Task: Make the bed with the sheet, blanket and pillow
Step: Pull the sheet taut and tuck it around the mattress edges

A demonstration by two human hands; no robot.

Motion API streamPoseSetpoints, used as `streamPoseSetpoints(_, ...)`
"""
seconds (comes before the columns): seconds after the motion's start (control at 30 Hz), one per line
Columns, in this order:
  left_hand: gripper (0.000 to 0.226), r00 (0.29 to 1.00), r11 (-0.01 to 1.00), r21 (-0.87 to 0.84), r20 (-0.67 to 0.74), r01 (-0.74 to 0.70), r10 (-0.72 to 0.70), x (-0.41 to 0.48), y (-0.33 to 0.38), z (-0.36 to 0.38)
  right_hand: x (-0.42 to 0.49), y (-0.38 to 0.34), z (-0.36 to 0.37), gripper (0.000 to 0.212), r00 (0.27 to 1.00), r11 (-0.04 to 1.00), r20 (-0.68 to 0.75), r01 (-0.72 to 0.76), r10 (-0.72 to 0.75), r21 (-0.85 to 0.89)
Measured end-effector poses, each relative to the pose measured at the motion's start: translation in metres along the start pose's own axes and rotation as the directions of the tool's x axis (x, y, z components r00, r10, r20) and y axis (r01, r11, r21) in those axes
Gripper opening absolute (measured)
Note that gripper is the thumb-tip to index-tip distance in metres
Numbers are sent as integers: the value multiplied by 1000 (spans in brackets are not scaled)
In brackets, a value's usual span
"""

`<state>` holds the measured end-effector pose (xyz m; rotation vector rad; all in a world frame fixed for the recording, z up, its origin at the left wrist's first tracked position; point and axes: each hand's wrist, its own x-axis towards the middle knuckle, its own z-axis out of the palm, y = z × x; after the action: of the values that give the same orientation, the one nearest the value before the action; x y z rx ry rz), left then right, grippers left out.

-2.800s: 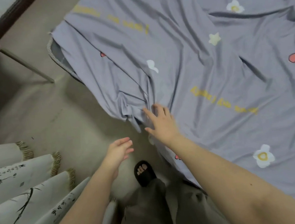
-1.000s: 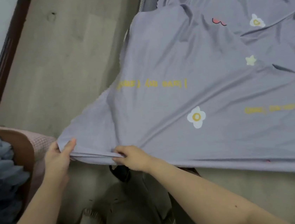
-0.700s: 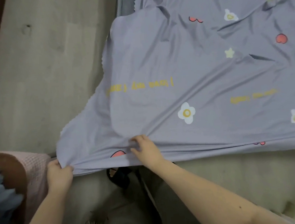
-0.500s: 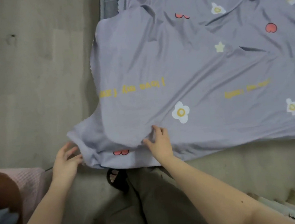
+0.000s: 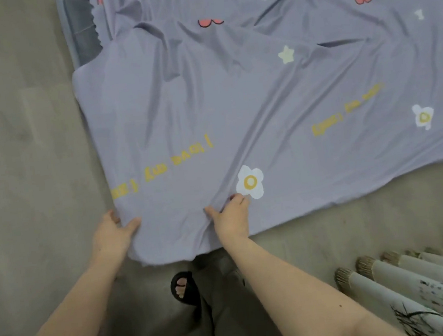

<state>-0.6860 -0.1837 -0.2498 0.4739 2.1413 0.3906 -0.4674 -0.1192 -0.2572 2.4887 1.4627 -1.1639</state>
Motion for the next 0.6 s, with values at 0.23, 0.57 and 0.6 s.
streamPoseSetpoints(0.23, 50, 997, 909, 410, 18, -79, 79, 36, 33, -9, 12, -5, 2, 5, 936, 981, 296, 184, -193, 57)
streamPoseSetpoints(0.57, 17, 991, 676, 726, 62, -126, 119, 74, 64, -42, 28, -26, 4, 44, 860, 899, 273, 435, -431, 47)
streamPoseSetpoints(0.6, 14, 992, 688, 719, 20, -98, 121, 77, 63, -48, 32, -30, 0, 48, 862, 893, 240, 448, -445, 47)
